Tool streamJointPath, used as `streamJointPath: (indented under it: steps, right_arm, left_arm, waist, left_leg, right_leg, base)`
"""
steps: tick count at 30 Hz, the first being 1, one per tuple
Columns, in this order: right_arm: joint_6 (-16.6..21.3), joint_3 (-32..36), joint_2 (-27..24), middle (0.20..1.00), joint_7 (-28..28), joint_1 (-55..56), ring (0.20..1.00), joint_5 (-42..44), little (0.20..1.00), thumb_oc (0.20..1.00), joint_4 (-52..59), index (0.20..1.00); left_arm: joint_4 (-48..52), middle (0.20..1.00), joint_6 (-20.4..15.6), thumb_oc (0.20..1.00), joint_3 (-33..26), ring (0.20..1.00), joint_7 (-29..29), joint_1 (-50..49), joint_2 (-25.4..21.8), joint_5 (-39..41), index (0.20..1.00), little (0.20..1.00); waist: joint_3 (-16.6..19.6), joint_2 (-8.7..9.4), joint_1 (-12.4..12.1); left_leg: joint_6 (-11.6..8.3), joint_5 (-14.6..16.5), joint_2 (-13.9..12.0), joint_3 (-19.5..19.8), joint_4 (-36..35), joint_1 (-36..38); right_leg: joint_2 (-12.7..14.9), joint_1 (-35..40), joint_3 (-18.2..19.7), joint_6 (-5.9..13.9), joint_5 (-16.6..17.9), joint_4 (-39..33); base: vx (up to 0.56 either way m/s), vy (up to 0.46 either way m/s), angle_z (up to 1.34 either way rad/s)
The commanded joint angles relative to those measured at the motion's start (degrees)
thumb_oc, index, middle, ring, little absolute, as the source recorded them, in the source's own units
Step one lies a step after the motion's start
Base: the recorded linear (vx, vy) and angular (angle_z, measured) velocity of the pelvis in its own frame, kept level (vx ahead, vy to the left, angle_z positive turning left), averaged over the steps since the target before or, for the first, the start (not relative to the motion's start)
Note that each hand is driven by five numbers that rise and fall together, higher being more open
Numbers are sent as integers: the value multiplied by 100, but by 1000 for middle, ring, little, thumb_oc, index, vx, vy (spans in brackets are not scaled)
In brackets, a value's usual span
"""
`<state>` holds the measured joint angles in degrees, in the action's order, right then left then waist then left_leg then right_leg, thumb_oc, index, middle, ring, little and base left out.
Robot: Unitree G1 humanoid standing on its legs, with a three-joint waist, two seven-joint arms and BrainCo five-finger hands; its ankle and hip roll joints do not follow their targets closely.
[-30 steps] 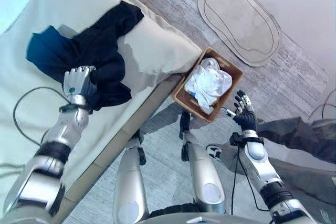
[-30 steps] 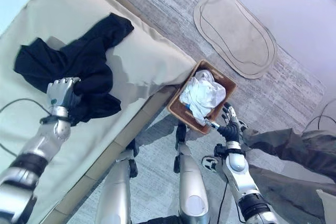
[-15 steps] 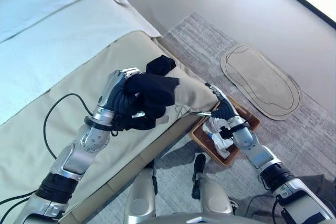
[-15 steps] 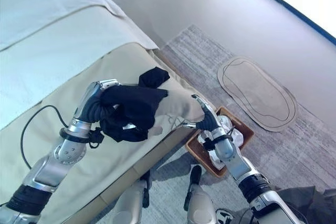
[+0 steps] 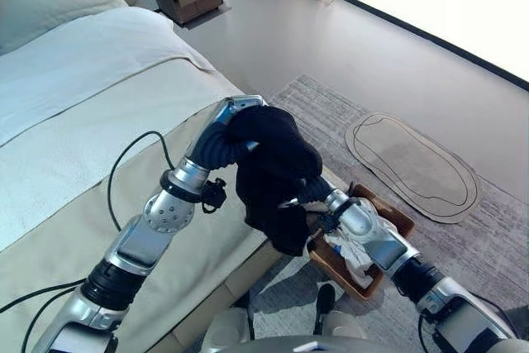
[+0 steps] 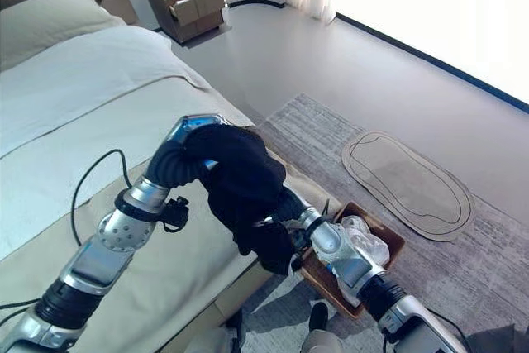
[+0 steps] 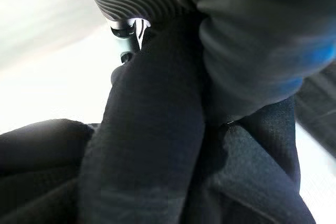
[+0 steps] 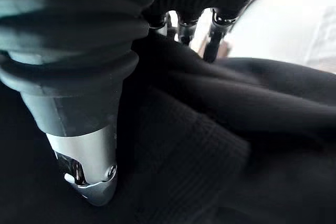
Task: Pick up clothes into the bucket
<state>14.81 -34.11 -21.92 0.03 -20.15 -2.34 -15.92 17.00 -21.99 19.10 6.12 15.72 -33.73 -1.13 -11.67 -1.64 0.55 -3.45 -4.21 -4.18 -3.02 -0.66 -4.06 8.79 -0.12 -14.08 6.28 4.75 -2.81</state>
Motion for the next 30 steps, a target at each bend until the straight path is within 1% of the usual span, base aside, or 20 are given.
streamJointPath:
  steps: [1,3,5,6,7,8,12,15,18,19,21,22,26,29,30]
  right_arm:
    - [136,-247,432,1000,201,-281,1000,576,1000,1000,375,1000]
    - [55,-426,647,1000,318,-297,1000,804,1000,1000,316,1000]
    - [20,-529,761,1000,355,-336,1000,919,1000,1000,255,1000]
    - [3,-551,800,743,366,-338,743,978,743,743,229,743]
    - [-24,-572,859,357,377,-322,357,1130,357,357,163,357]
    - [-49,-576,947,200,381,-317,200,1288,200,200,-6,200]
    - [-116,-558,935,200,233,-253,200,1045,200,200,-200,200]
    - [-175,-352,810,200,71,-79,200,768,200,200,-387,200]
    - [-197,-154,727,200,-8,139,200,751,200,200,-461,200]
    - [-218,86,613,200,-55,390,200,786,200,200,-629,200]
    - [-215,204,546,200,-79,519,200,783,200,200,-641,200]
    - [-210,499,402,200,-125,779,200,827,200,200,-789,200]
    - [-195,1157,112,200,-274,1275,200,806,200,200,-958,200]
    - [-129,1631,1,200,-332,1575,200,968,200,200,-861,200]
    - [-136,1634,-7,200,-328,1591,200,971,200,200,-844,200]
  left_arm:
    - [484,200,-285,200,162,200,-16,496,142,543,200,200]
    - [529,200,-217,200,305,200,-72,551,302,628,200,200]
    - [607,200,-193,200,398,200,-119,658,382,736,200,200]
    - [629,200,-182,200,412,200,-129,687,415,793,200,200]
    - [667,200,-183,200,454,200,-136,744,460,868,200,200]
    - [678,200,-157,200,500,200,-141,816,499,928,200,200]
    - [756,200,-126,200,460,200,-127,953,479,987,200,200]
    - [805,200,-135,200,299,200,-100,952,408,1068,200,200]
    - [830,200,-149,200,161,200,-77,905,380,1087,200,200]
    - [822,200,-167,200,6,200,-52,872,339,1151,200,200]
    - [812,200,-167,200,-75,200,-34,834,326,1143,200,200]
    - [800,200,-198,200,-259,200,1,782,291,1201,200,200]
    - [679,200,-233,200,-737,200,82,597,160,1178,200,200]
    - [539,200,-268,200,-1097,200,232,441,98,1066,200,200]
    - [545,200,-267,200,-1095,200,235,432,102,1063,200,200]
  waist:
    - [358,288,-99]
    - [413,272,-96]
    - [446,264,-95]
    - [462,268,-95]
    - [478,268,-98]
    - [496,271,-102]
    - [558,276,-102]
    - [615,282,-95]
    - [660,282,-89]
    - [698,296,-70]
    - [719,295,-60]
    - [757,306,-35]
    - [814,324,23]
    - [841,326,86]
    - [846,322,83]
  left_leg:
    - [-28,236,-139,20,313,-68]
    - [-29,238,-134,10,289,-32]
    - [-41,235,-140,6,276,-23]
    - [-45,234,-141,6,275,-23]
    - [-49,232,-143,9,271,-21]
    - [-54,227,-149,10,268,-17]
    - [-59,231,-150,31,264,7]
    - [-55,249,-148,21,261,49]
    - [-56,260,-145,14,246,90]
    - [-55,270,-141,16,245,119]
    - [-54,275,-143,23,240,135]
    - [-58,275,-141,21,224,170]
    - [-69,260,-145,8,177,225]
    - [-73,250,-149,-8,155,257]
    - [-74,251,-150,-9,155,259]
  right_leg:
    - [352,-13,156,308,-198,303]
    - [347,39,154,302,-198,257]
    - [333,63,129,295,-197,223]
    - [327,76,125,292,-198,211]
    - [322,85,118,291,-198,199]
    - [320,99,107,288,-196,187]
    - [306,149,87,292,-206,172]
    - [314,192,80,298,-210,176]
    - [318,234,78,301,-216,174]
    - [316,262,75,306,-217,171]
    - [320,281,72,309,-222,169]
    - [318,307,52,318,-228,175]
    - [318,355,49,326,-225,168]
    - [305,361,70,321,-228,165]
    - [305,362,71,321,-229,166]
  base:
    - [0,0,0]
    - [16,-4,0]
    - [7,-6,2]
    - [11,-15,4]
    - [10,-18,6]
    - [0,0,0]
    - [0,0,0]
    - [0,0,0]
    - [0,0,0]
    - [0,0,0]
    - [0,0,0]
    - [0,0,0]
    - [0,0,0]
    - [0,0,0]
    - [0,0,0]
